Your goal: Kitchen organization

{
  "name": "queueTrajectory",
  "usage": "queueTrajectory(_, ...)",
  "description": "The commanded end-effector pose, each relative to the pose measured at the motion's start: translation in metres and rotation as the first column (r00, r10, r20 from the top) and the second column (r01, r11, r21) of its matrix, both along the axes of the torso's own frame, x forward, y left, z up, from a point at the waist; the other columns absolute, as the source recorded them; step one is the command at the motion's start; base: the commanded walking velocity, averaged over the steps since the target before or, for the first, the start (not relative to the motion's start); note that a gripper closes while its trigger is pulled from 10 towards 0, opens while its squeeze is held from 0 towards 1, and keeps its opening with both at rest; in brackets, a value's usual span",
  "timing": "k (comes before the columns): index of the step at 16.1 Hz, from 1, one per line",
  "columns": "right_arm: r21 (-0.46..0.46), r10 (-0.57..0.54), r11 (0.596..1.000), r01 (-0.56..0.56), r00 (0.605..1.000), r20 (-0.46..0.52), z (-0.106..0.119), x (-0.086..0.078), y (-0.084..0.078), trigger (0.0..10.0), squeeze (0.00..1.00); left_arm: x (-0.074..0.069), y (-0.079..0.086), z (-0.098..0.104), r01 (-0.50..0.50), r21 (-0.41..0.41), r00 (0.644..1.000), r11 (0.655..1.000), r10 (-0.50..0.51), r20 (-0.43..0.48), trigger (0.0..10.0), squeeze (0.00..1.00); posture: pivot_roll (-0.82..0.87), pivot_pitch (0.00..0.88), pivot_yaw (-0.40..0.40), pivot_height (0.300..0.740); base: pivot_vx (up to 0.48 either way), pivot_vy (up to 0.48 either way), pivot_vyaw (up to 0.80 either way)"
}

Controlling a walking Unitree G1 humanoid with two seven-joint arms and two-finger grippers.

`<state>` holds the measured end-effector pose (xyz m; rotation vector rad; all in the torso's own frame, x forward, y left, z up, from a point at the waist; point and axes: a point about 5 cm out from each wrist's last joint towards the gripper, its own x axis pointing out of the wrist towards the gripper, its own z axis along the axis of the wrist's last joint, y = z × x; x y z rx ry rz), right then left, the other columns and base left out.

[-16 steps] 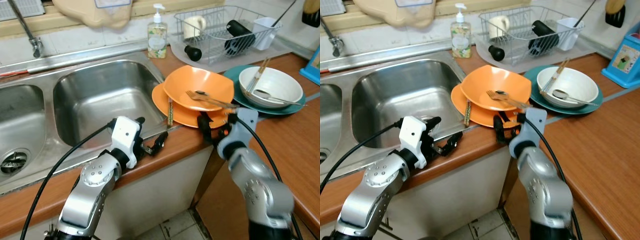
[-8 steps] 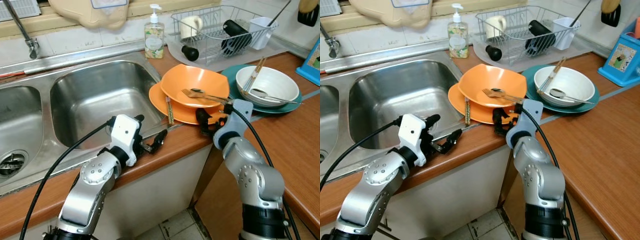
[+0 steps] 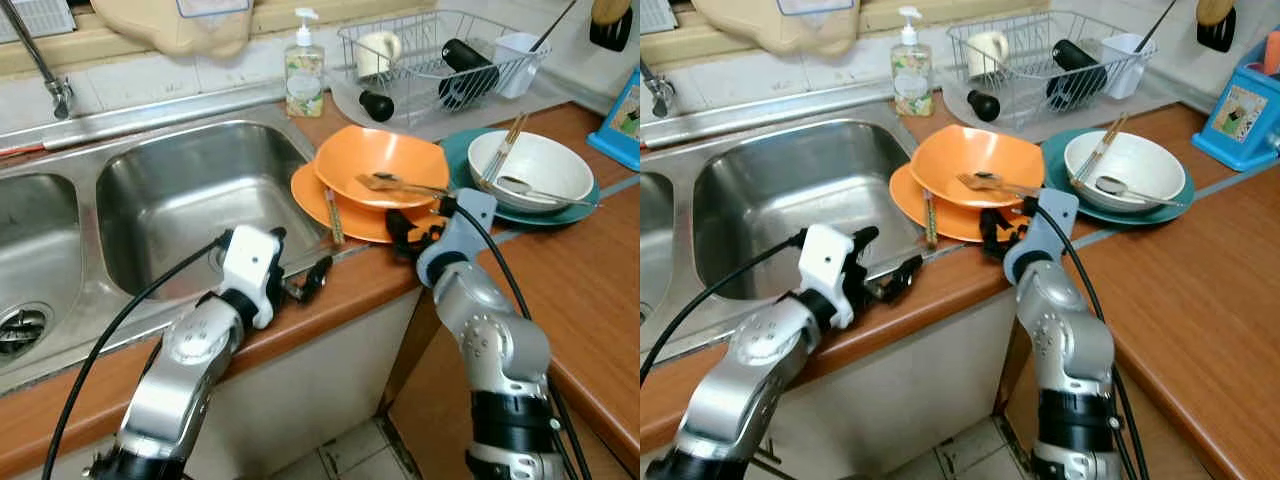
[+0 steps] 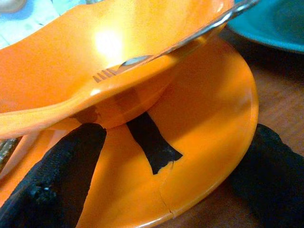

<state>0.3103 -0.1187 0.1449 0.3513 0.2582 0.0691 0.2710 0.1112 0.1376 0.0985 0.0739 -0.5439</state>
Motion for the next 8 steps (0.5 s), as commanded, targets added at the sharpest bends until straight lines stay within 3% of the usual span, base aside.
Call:
queueTrajectory(1,0.015,0.023,1.000,-0.022,0.999,-0.028,-0.004,0.001,0.007,10.0,0.00,0.007,0.001,0.001,-0.021,0.009,1.000,1.000,0.021,0.010,10.0,0.00,-0.01,0.000,0.034,0.740,0.000,0.000,0.00)
queueTrajectory(8,0.011,0.021,1.000,-0.020,1.000,-0.022,-0.004,0.003,0.007,10.0,0.00,0.042,0.000,-0.002,-0.059,0.120,0.998,0.991,0.056,0.024,10.0,0.00,-0.03,0.000,0.048,0.740,0.000,0.000,0.00)
